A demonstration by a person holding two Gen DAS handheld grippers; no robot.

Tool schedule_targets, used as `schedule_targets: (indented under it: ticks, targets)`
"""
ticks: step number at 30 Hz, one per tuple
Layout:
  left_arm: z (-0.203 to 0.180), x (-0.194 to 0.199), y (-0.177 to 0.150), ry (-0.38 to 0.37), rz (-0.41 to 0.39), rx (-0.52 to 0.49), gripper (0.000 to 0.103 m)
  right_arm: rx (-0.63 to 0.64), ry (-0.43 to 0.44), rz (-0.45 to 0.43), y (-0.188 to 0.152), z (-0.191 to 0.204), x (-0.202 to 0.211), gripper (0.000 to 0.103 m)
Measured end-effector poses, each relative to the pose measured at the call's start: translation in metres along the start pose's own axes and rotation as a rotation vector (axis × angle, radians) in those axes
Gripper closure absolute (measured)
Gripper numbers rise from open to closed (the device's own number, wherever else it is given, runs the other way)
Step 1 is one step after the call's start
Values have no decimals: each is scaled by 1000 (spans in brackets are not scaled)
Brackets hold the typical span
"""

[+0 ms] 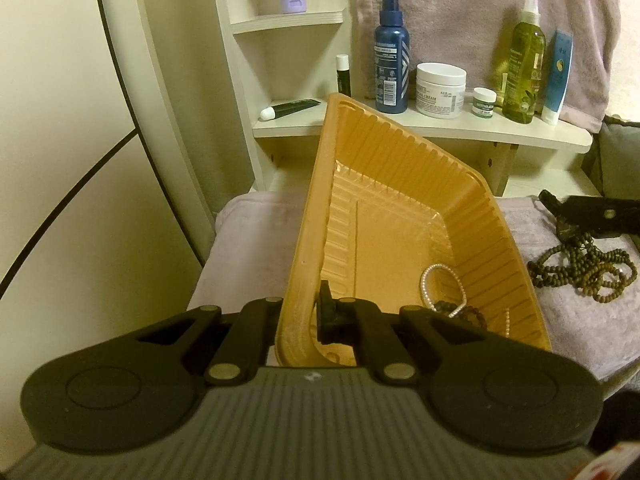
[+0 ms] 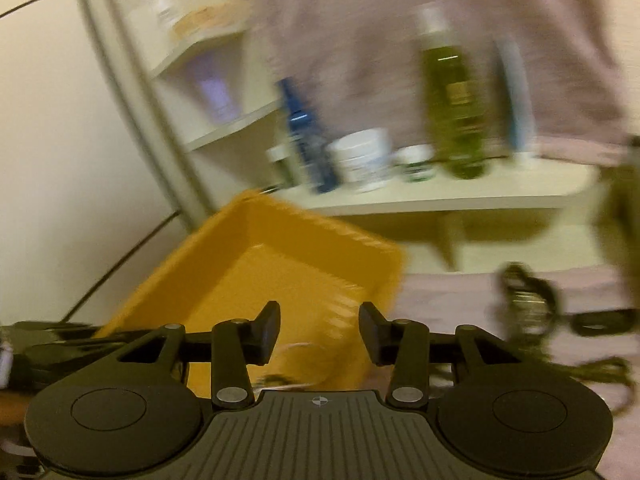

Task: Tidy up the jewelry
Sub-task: 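Lower the pearl necklace into the tray and open the right gripper, then grasp a dark bead strand from the pile with the right gripper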

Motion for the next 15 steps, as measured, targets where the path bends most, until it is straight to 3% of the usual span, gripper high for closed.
schedule_targets:
  ticks: [3,7,15]
  targets:
    - [0,0,1,1,-2,-4,99,-9,-139,-31,-9,-35,18,58]
    - [-1,1,0,3,-3,-8,99,-39,-296,4,-31,-79,36,58]
    - [-3,3,-1,11,0,-21,99,-45,-416,28,-56,-117,60,58]
Point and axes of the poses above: each gripper's, at about its wrist camera, not at the fingertips, and x roughly against the way its jaws point, z to its left, y to its top, the point moved 6 cm from there along -x, roughly the way its jaws point, and after that the axes turned 3 degrees about -x, right-handed, at the moved point
